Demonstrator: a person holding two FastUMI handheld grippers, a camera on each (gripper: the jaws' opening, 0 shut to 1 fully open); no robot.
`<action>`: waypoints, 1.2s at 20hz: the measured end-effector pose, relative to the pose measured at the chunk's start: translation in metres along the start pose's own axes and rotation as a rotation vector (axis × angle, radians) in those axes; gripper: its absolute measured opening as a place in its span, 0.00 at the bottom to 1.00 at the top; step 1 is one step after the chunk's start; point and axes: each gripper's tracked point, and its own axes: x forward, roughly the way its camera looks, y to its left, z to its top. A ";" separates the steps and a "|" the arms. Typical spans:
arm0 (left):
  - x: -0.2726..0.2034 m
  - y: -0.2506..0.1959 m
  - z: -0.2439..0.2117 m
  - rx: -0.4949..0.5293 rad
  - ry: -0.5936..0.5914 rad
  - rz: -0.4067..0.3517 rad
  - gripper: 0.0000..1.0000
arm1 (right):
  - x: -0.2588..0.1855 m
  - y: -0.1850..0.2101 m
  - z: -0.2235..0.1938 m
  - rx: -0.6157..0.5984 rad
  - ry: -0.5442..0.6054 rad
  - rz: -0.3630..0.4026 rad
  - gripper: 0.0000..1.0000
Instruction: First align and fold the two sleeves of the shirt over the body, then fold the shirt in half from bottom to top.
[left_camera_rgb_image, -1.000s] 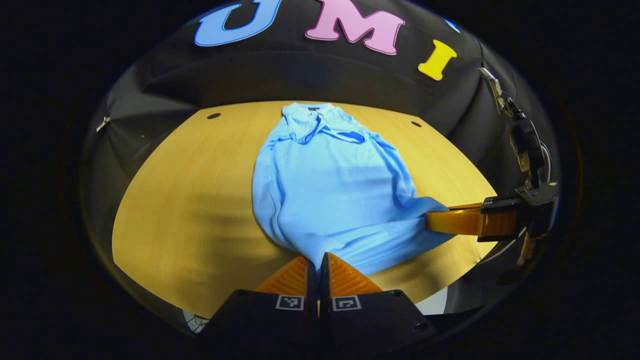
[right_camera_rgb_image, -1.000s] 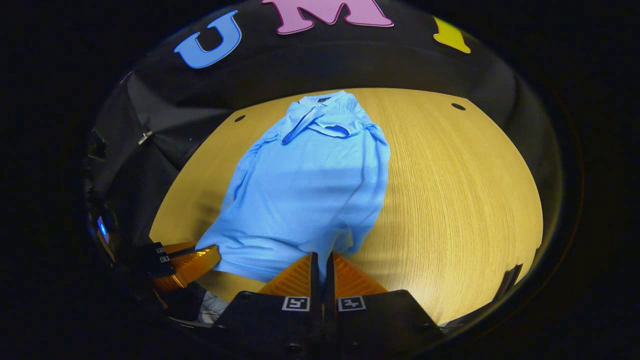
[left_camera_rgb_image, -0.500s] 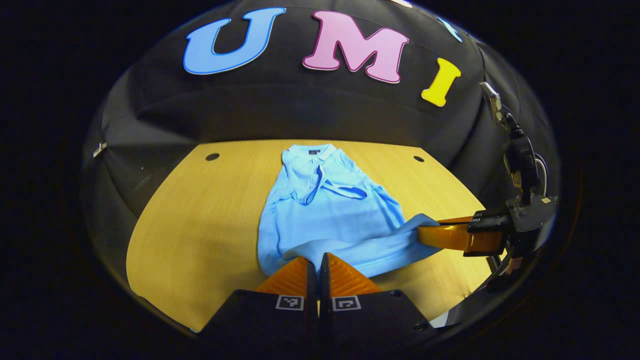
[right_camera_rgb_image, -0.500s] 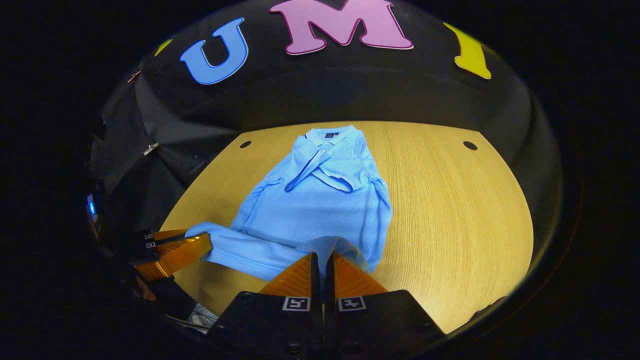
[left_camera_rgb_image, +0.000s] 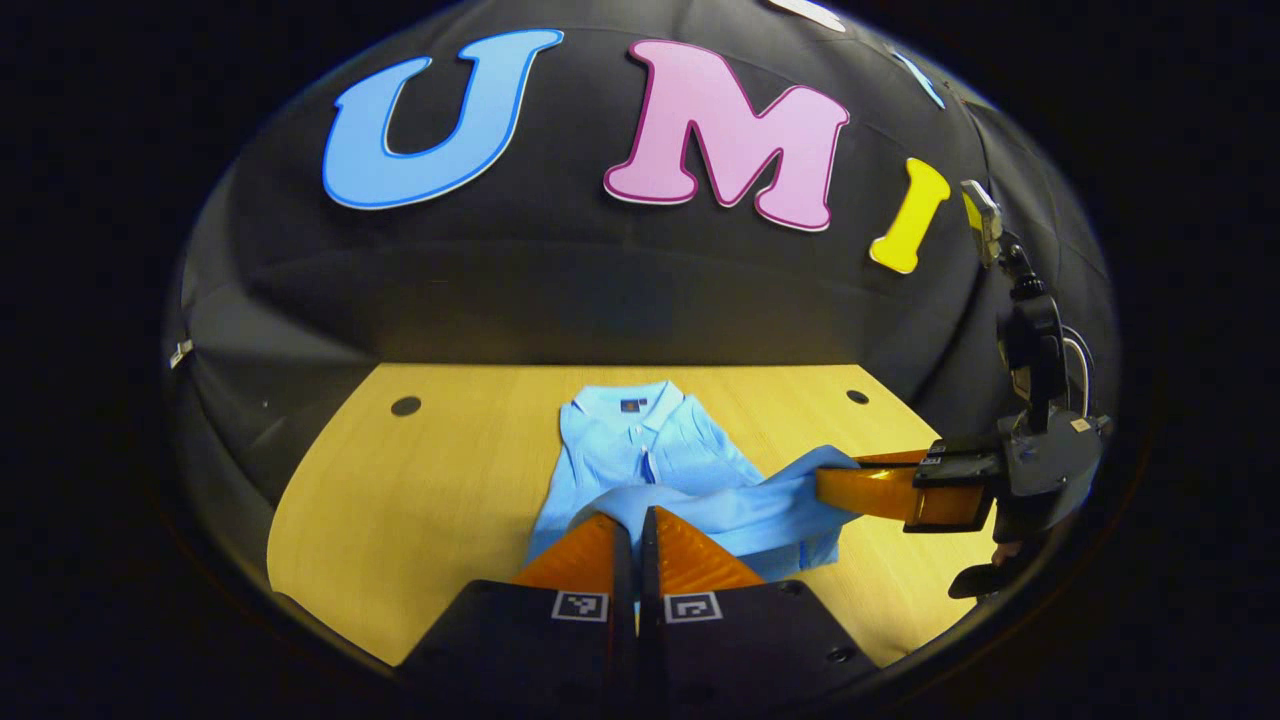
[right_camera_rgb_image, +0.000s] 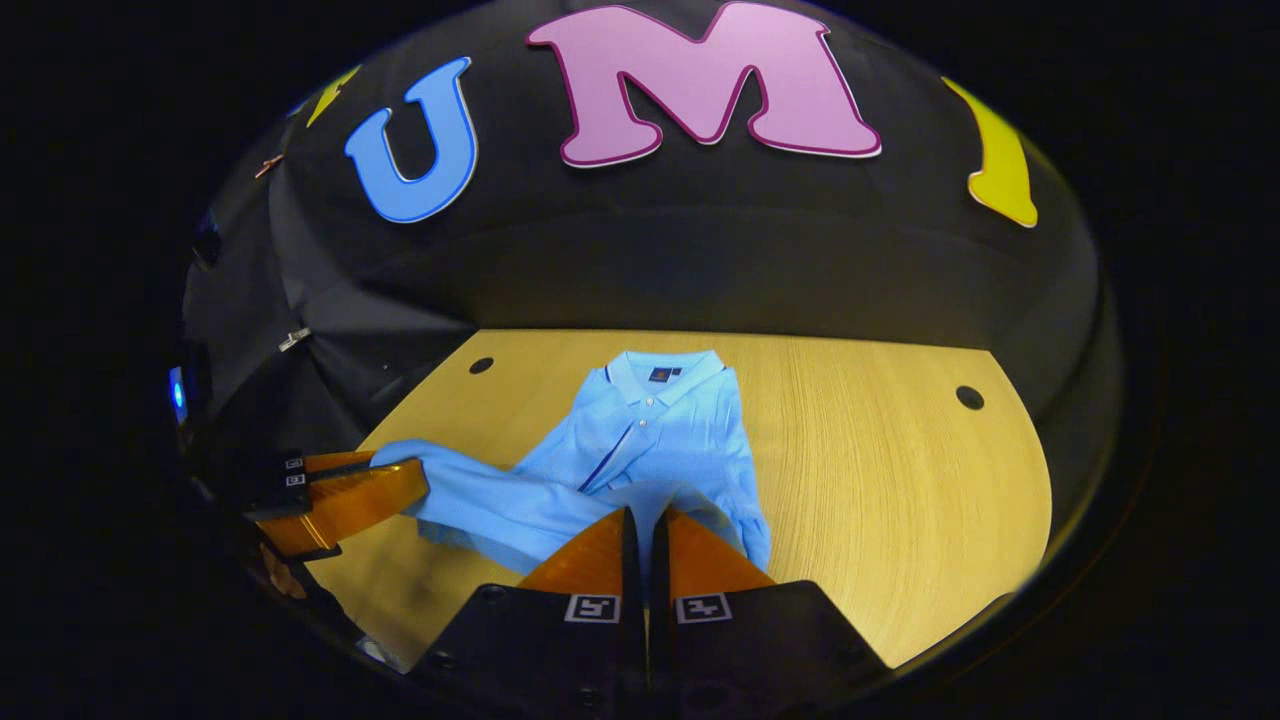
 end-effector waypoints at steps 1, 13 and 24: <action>0.012 0.003 0.010 -0.003 -0.014 0.001 0.06 | 0.012 -0.003 0.009 0.003 -0.001 0.005 0.05; 0.168 0.045 0.070 -0.023 -0.034 -0.042 0.06 | 0.150 -0.049 0.095 -0.013 -0.091 -0.057 0.05; 0.273 0.094 0.046 -0.052 -0.036 0.019 0.07 | 0.237 -0.070 0.082 -0.060 -0.070 -0.106 0.05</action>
